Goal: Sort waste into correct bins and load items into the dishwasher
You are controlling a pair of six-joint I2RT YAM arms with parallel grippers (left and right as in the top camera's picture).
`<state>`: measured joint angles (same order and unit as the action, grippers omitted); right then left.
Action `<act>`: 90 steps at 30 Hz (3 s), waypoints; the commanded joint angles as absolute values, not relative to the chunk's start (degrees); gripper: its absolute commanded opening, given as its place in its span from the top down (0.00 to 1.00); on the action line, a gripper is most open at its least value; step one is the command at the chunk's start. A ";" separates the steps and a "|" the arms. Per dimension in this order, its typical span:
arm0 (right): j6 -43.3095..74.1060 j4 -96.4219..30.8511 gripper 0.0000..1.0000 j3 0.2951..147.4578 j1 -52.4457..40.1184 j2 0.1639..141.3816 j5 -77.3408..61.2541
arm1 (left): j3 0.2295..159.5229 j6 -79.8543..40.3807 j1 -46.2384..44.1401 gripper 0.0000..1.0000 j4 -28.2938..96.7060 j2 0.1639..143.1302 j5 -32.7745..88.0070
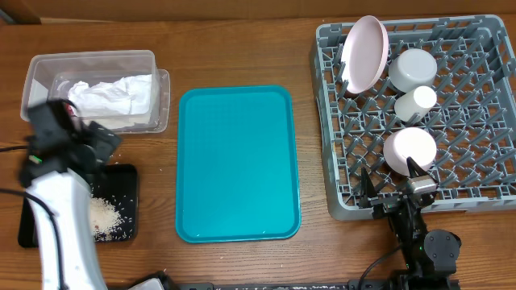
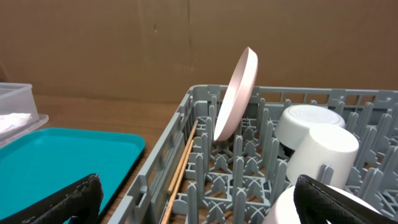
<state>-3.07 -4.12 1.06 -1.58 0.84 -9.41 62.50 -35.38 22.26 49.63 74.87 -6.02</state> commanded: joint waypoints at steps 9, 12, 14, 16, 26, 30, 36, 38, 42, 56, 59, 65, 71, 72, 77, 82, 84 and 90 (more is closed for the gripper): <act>-3.44 -3.99 0.00 0.47 -1.65 0.16 -8.67 | 22.81 -25.91 15.73 0.00 8.84 54.15 -3.22; -3.44 -3.99 0.00 0.47 -1.65 0.16 -8.67 | 14.48 -25.89 15.73 0.00 -3.33 50.39 -1.52; -3.46 -3.99 0.00 0.47 -1.65 0.16 -8.67 | 10.37 -25.89 15.73 0.00 -8.95 48.34 0.08; -3.46 -3.99 0.00 0.47 -1.65 0.16 -8.64 | 6.74 -25.87 15.73 0.00 -12.88 46.37 1.39; -3.46 -3.99 0.00 0.47 -1.65 0.16 -8.67 | 0.27 -25.19 15.55 0.00 -14.96 40.18 2.87; -3.46 -3.99 0.00 0.47 -1.65 0.16 -8.67 | 0.27 -25.17 14.28 0.00 -12.16 38.83 2.74; -3.46 -3.99 0.00 0.47 -1.65 0.16 -8.67 | 0.27 -22.68 9.10 0.00 -2.55 33.52 -3.38; -3.46 -3.99 0.00 0.47 -1.65 0.16 -8.67 | 0.27 -22.68 7.49 0.00 0.99 30.85 -4.99; -3.46 -3.99 0.00 0.47 -1.65 0.16 -8.67 | 0.27 -22.06 6.00 0.00 4.01 26.00 -4.91; -3.46 -3.99 0.00 0.47 -1.65 0.16 -8.67 | 0.27 -11.09 4.75 0.00 4.34 15.35 2.33; -3.46 -3.99 0.00 0.47 -1.65 0.16 -8.64 | 0.27 -8.08 2.07 0.00 4.36 13.43 2.04; -3.46 -3.99 0.00 0.47 -1.65 0.16 -8.67 | 0.27 -5.26 -0.51 0.00 4.43 10.44 1.43; -3.46 -3.99 0.00 0.47 -1.65 0.16 -8.67 | 0.27 -5.13 -1.21 0.00 4.29 7.66 2.61; -3.46 -3.99 0.00 0.47 -1.65 0.16 -8.67 | 0.27 -5.13 -1.34 0.00 4.32 6.79 2.61; -3.46 -3.99 0.00 0.47 -1.65 0.16 -8.67 | 0.27 -4.38 -1.52 0.00 4.32 1.23 2.59; -3.46 -3.99 0.00 0.47 -1.65 0.16 -8.67 | 0.27 -3.20 -1.52 0.00 4.27 0.19 2.83; -3.46 -3.99 0.00 0.47 -1.65 0.16 -8.67 | 0.27 -3.20 -1.54 0.00 4.27 0.19 2.76; -3.46 -3.99 0.00 0.47 -1.65 0.16 -8.67 | 0.27 -4.91 -1.52 0.00 4.32 0.19 2.33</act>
